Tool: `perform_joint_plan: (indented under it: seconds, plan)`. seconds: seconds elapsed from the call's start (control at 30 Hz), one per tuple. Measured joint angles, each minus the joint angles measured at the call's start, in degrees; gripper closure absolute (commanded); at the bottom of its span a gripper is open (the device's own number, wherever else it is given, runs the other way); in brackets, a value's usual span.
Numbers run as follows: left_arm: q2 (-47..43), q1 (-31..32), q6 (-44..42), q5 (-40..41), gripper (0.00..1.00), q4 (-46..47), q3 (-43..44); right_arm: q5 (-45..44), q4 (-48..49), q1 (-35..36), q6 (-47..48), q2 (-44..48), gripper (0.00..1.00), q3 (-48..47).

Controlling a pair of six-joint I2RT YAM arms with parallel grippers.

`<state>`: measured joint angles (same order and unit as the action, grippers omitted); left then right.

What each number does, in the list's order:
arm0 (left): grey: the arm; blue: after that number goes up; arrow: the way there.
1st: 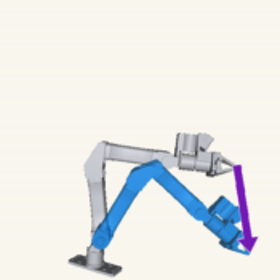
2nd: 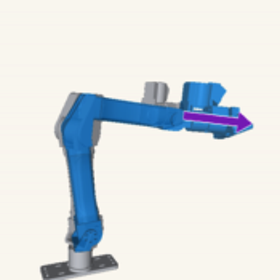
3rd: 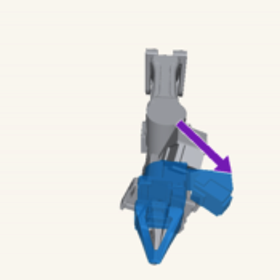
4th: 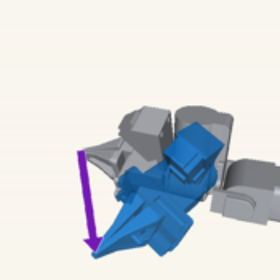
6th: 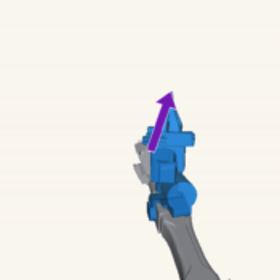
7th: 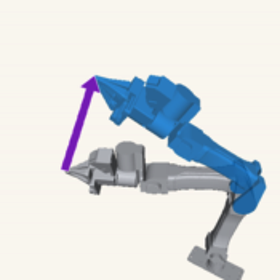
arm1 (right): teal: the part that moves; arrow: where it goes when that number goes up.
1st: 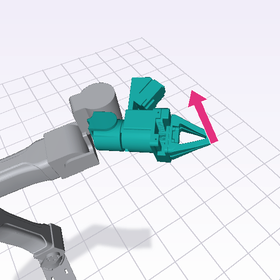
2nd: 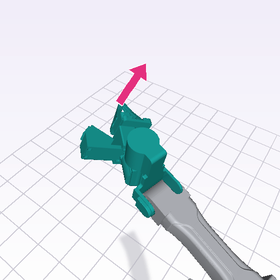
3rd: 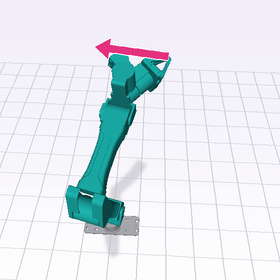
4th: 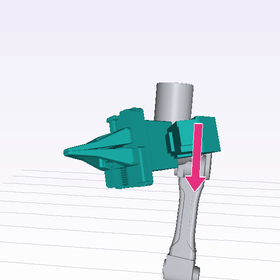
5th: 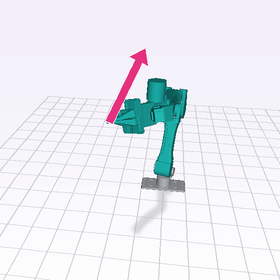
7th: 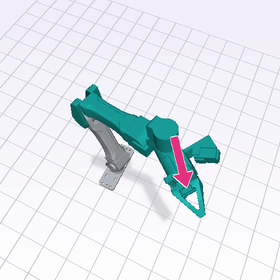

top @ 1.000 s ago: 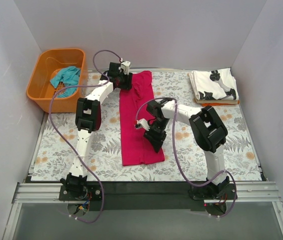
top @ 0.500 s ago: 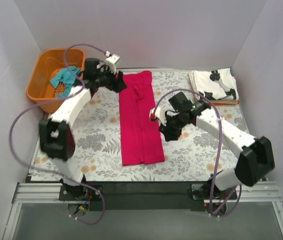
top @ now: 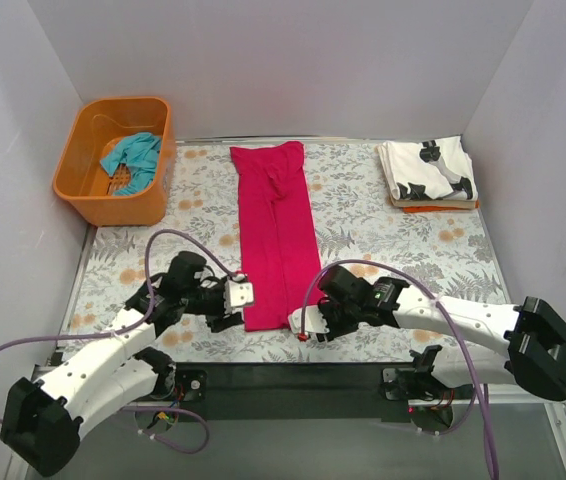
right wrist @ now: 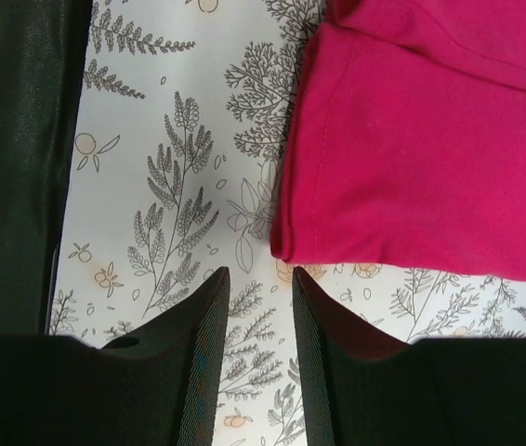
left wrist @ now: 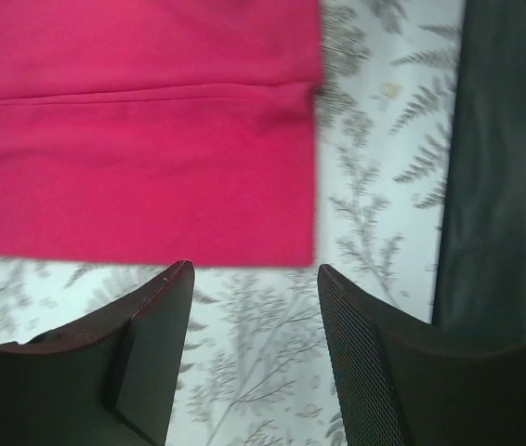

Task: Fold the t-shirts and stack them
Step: Fold the tshirt

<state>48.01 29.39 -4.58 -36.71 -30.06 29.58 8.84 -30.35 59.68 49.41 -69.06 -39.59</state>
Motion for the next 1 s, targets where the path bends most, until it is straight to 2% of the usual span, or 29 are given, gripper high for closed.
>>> perform_joint_plan:
  seconds: [0.1, 0.2, 0.37, 0.63, 0.73, 0.77, 0.87, 0.9, 1.0]
  plan:
    - [1.16, 6.14, -0.22, 2.08, 0.49, 0.04, -2.19, -1.40, 2.80, 1.20, 0.55, -1.27, 0.66, 1.42]
    - [3.96, 9.70, 0.85, 3.76, 0.50, 2.29, -2.56, -2.23, 5.31, 1.38, 0.94, -3.54, 0.68, 1.62]
    - [10.73, 11.74, 3.04, 6.29, 0.54, 6.69, -2.67, -2.95, 7.93, 1.49, 1.62, -6.19, 0.73, 2.03]
    - [15.21, 12.33, 2.45, 9.73, 0.55, 11.26, -6.49, -2.91, 9.99, 1.49, 1.79, -7.04, 0.83, 3.45]
    - [15.76, 12.48, 2.23, 9.75, 0.61, 12.63, -6.62, -2.93, 10.86, 1.46, 1.55, -7.32, 0.85, 3.50]
    - [16.26, 12.55, 2.19, 9.77, 0.66, 13.35, -6.60, -2.95, 11.06, 1.46, 1.53, -7.45, 0.90, 3.50]
    - [18.12, 12.72, 2.16, 9.75, 0.77, 15.41, -6.19, -3.15, 11.76, 1.49, 1.25, -7.80, 0.99, 3.50]
    - [18.71, 12.76, 2.05, 9.77, 0.86, 15.85, -5.95, -3.21, 12.00, 1.49, 0.98, -7.89, 0.99, 3.48]
    - [18.95, 12.81, 1.14, 10.36, 1.00, 16.55, -5.73, -3.17, 12.11, 1.46, 0.35, -8.02, 0.99, 3.28]
